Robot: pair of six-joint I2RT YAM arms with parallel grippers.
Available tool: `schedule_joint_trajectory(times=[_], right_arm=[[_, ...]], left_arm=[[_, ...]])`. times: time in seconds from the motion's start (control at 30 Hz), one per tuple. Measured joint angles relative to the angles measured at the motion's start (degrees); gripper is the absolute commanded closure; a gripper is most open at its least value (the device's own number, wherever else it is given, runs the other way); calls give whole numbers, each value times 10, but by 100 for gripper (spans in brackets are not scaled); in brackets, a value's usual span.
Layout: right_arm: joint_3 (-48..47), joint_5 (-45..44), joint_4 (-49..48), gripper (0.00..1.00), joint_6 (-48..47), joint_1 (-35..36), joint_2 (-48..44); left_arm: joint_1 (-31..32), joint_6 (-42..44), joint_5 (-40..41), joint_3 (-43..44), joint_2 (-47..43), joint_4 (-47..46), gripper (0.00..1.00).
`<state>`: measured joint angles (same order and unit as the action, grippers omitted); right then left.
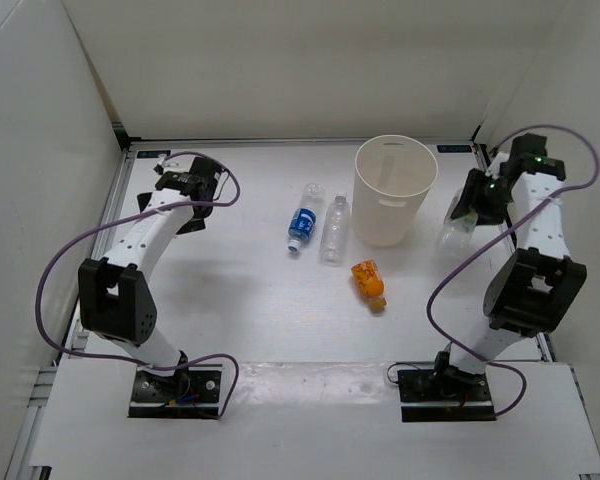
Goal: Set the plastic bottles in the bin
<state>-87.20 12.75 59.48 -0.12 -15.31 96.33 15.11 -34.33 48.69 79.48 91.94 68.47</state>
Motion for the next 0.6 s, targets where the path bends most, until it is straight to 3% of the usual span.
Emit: schedule_joint_trajectory(times=[0.13,0.27,0.53,0.6], right_arm=[[-71,-27,-34,100,33,-17,-40],[-82,-75,-108,100,78,-9,-105],[-58,-87,-384,100,111,127,-167],[-56,-74,-432,96,119,148,-156]], left_arm=[[0,21,-21,9,5,-39,0],[0,28,-59,28,11,-73,0],[0,56,-175,114,68,-148,0],[0,62,-204,142,89,-163,0]])
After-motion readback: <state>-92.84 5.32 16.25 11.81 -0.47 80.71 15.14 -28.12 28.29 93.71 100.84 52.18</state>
